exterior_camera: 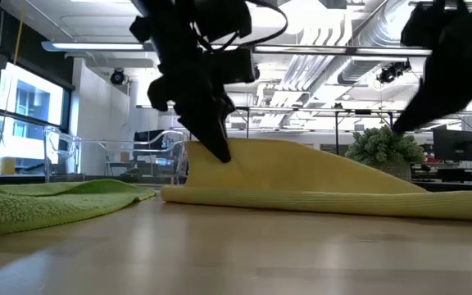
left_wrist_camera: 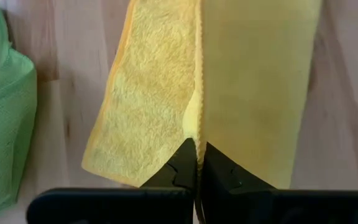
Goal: Roll microfiber towels into tight, uniform cylinder then place into a basket
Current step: Fold the yellow towel
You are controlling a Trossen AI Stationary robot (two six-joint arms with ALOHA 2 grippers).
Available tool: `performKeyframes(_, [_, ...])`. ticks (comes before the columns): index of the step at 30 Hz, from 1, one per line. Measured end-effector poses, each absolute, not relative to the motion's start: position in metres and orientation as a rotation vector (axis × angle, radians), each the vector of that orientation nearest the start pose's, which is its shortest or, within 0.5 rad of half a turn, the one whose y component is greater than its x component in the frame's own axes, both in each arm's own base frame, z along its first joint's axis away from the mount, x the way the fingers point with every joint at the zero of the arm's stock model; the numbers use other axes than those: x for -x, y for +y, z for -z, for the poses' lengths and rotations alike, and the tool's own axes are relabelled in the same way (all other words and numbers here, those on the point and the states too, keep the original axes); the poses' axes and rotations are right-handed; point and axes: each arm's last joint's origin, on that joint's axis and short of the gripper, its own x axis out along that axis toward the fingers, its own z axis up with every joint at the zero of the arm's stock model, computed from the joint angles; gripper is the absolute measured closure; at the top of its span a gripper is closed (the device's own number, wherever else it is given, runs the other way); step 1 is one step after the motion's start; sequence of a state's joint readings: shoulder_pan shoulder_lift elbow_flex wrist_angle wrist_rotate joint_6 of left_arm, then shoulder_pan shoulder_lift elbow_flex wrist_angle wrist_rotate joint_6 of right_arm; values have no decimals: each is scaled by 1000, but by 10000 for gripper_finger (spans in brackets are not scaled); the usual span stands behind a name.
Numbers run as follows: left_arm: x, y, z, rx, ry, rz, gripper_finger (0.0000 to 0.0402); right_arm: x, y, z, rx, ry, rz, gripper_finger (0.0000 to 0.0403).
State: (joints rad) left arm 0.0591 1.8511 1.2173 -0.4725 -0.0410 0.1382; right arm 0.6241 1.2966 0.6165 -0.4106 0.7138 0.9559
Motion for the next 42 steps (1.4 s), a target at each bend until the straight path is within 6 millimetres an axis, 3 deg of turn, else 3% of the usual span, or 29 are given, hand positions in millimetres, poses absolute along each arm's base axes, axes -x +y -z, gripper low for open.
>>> performKeyframes(4, [-372, 20, -178, -135, 1091, 7, 401, -190, 99, -154, -259, 698, 293, 290])
performKeyframes(8, [-373, 20, -180, -133, 1085, 5, 401, -189, 84, -153, -226, 679, 130, 290])
performKeyframes(15, [-373, 20, -180, -89, 1084, -21, 401, -187, 56, -140, -294, 693, 341, 290])
performKeyframes(20, [-373, 20, -180, -70, 1083, -32, 401, -188, 50, -139, -315, 712, 342, 284])
performKeyframes(27, [-374, 20, -181, -67, 1072, -35, 401, -189, 42, -139, -240, 829, 133, 200])
performKeyframes(31, [-376, 20, -182, -68, 1038, -37, 401, -185, 32, -134, -164, 908, 133, 170])
performKeyframes(42, [-386, 20, -189, -141, 919, -9, 401, -183, 12, -131, -210, 982, 107, 207])
